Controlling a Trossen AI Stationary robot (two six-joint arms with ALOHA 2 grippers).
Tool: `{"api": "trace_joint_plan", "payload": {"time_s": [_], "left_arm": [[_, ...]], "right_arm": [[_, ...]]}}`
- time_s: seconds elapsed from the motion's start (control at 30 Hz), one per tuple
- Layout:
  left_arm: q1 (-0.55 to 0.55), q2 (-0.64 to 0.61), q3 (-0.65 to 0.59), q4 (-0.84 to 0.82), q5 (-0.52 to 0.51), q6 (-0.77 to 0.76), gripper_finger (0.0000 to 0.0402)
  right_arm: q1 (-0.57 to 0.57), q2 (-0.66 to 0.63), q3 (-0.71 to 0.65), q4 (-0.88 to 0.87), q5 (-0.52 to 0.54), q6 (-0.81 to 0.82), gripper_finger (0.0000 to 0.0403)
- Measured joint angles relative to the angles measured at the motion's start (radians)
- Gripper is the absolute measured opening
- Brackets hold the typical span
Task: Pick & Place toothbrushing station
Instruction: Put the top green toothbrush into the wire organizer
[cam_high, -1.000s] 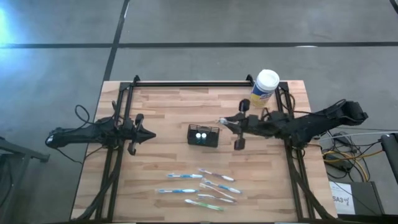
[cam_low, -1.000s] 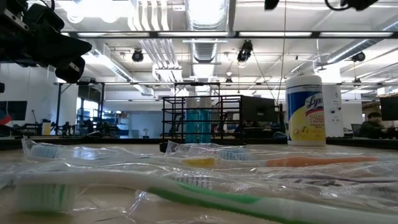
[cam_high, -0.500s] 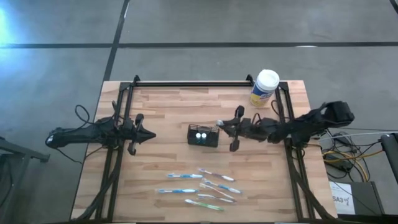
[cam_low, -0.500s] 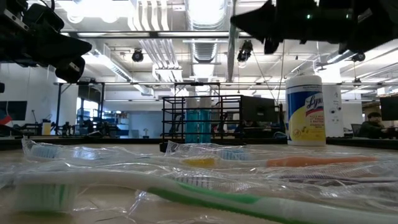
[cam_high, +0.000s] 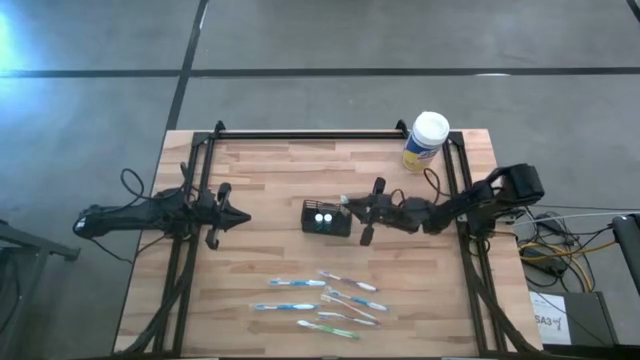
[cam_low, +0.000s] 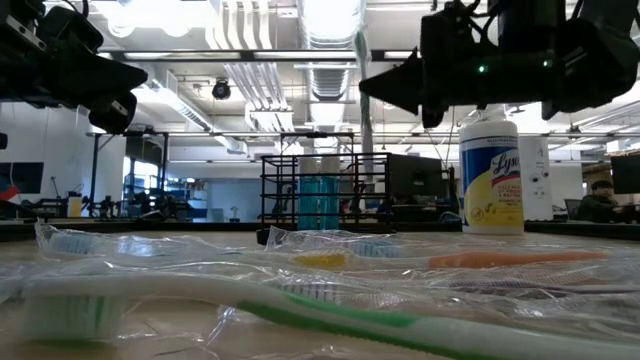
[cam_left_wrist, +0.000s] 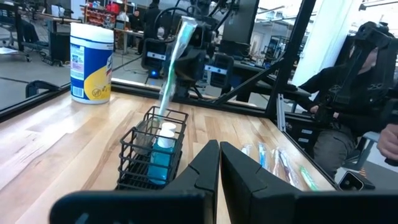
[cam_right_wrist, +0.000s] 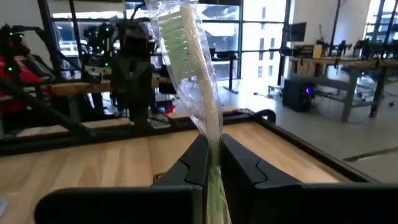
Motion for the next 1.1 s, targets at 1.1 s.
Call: {"api": "trace_joint_plan", "payload": {"time_s": [1.1], "left_arm": [[0.0, 0.0, 0.0, -0.019, 0.0, 0.0, 0.0019]], "right_arm": [[0.0, 0.318, -0.015, 0.287, 0.075, 0.134, 0.0023]]}}
